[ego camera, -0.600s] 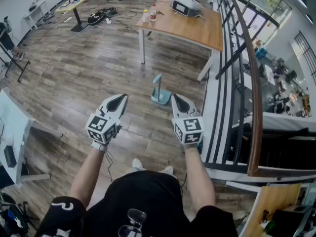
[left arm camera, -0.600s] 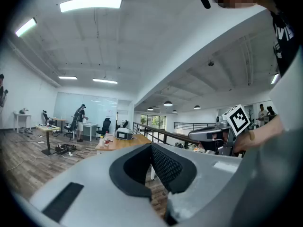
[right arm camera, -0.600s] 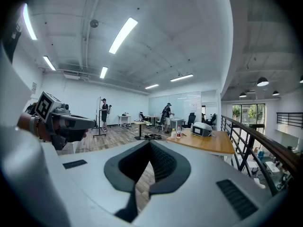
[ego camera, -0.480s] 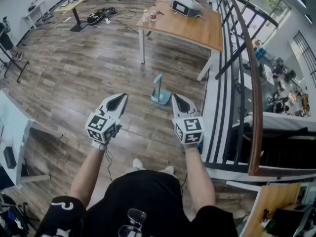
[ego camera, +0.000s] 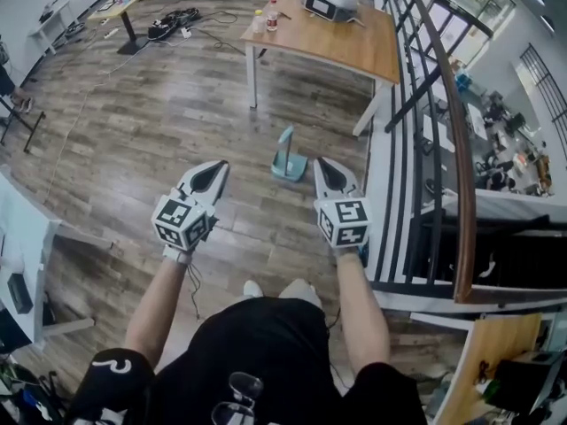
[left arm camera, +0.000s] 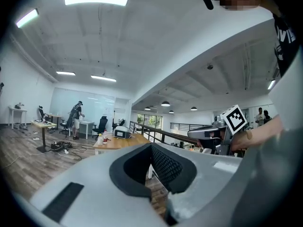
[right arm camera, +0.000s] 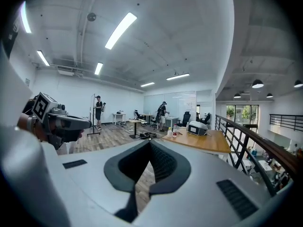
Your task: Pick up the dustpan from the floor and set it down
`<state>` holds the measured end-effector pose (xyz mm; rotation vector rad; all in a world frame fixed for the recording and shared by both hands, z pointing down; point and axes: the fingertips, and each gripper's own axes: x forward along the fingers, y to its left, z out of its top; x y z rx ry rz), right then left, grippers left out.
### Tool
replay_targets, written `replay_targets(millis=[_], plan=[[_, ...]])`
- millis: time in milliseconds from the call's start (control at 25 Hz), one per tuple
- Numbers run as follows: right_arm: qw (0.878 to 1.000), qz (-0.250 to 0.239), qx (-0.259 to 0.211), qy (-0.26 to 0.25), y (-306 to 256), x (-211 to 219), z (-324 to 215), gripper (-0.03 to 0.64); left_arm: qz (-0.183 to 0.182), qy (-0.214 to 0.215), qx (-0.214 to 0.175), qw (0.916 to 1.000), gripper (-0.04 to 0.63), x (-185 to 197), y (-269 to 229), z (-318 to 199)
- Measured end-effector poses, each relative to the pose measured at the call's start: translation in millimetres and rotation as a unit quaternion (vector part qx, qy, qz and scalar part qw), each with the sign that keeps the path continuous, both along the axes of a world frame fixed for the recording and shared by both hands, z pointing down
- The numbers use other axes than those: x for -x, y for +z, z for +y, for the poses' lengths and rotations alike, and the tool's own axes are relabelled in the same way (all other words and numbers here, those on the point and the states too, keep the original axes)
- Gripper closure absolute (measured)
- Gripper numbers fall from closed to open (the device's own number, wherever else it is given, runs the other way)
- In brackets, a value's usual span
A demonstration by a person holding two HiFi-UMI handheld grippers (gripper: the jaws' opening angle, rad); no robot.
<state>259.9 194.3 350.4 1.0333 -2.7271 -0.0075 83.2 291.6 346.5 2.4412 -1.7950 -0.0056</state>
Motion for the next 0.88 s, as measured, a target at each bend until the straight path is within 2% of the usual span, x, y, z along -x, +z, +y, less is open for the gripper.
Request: replay_targets(millis=[240, 400, 880], plan=[[1.000, 0.009, -0.003, 0.005, -1.8, 50.7, -19.3, 0.624, 0.007, 0.004, 0.010, 0.9999, 0.598, 47.9, 6.8, -19.0], [1.000, 0.009, 0.000, 0.002, 5.3, 60.7, -47.2, 0.624, 0.008, 0.004, 0.015, 0.9998, 0.598, 54.7, 17.0, -45.5], [0.999, 0.014, 0.012, -0.031, 22.0, 96.3, -204.5, 0.624, -0.003, -0.019, 0.032, 0.9993, 0.598, 80.0, 20.8, -199.7]])
